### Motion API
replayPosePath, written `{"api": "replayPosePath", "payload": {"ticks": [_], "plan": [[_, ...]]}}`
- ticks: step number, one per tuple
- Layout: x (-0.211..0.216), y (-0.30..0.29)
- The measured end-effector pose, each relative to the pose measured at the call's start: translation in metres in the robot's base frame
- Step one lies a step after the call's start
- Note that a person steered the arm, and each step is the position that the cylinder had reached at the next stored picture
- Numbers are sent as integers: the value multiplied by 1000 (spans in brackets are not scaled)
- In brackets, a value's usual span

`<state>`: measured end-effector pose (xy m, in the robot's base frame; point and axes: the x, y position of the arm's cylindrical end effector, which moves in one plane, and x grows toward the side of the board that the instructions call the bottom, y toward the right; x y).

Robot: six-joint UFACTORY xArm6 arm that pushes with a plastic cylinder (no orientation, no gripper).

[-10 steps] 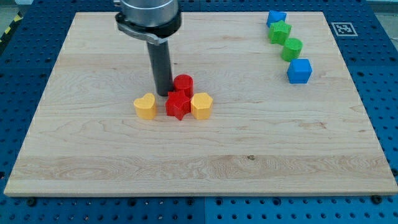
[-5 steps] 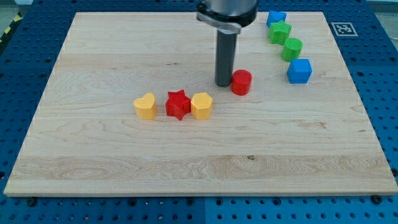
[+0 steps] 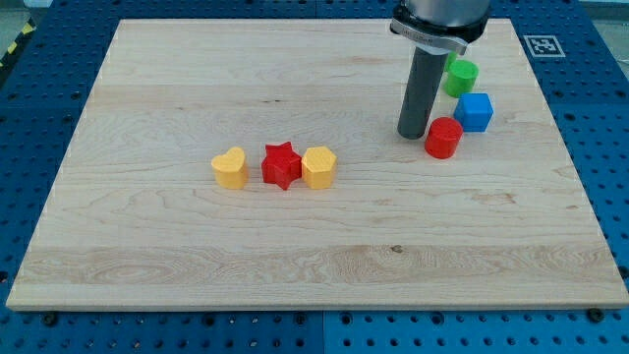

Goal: Move the red circle to the bottom of the blue cube

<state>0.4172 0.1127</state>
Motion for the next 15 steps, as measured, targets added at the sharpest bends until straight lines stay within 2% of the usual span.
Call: {"api": "replayPosePath", "payload": {"ticks": [6, 10, 11, 13, 14, 15], "plan": [[28, 16], [28, 48], [29, 17], [24, -82], [10, -125], [16, -205]]}}
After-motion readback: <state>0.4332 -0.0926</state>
